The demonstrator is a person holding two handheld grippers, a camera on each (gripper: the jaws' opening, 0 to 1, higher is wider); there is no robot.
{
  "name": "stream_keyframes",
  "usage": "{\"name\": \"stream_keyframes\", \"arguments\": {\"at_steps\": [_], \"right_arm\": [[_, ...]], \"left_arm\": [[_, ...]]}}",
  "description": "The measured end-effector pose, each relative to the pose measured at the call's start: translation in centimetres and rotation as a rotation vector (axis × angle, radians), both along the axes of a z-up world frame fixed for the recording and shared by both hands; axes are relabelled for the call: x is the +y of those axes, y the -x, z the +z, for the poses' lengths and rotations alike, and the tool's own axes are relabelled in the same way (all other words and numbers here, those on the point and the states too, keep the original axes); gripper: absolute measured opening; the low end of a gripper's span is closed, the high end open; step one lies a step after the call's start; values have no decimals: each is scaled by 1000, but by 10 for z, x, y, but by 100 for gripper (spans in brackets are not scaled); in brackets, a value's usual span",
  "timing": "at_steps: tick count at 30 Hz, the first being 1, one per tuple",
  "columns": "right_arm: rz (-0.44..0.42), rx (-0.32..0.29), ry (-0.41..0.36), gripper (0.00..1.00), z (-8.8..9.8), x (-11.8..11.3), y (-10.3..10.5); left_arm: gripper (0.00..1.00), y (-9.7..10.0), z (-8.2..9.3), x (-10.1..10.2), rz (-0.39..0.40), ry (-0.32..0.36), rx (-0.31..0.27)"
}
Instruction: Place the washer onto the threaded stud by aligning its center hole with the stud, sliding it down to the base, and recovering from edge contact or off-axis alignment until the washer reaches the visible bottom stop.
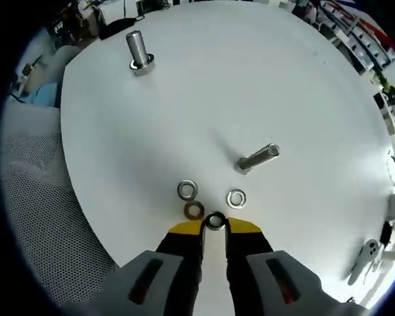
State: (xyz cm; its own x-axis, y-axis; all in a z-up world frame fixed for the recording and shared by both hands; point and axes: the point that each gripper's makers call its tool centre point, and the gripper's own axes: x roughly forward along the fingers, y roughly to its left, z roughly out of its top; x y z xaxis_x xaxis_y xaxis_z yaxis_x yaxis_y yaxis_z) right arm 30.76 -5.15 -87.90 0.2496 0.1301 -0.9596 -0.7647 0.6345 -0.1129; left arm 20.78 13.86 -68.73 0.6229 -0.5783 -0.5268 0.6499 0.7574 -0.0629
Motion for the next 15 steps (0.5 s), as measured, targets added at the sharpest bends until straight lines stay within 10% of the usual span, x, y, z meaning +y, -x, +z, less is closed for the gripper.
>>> {"name": "stream_keyframes", "arguments": {"at_steps": [15], "right_arm": [[-41,-11,-42,14,16,10,-9]], "left_arm": [[23,-1,2,1,3,0,-9]]}}
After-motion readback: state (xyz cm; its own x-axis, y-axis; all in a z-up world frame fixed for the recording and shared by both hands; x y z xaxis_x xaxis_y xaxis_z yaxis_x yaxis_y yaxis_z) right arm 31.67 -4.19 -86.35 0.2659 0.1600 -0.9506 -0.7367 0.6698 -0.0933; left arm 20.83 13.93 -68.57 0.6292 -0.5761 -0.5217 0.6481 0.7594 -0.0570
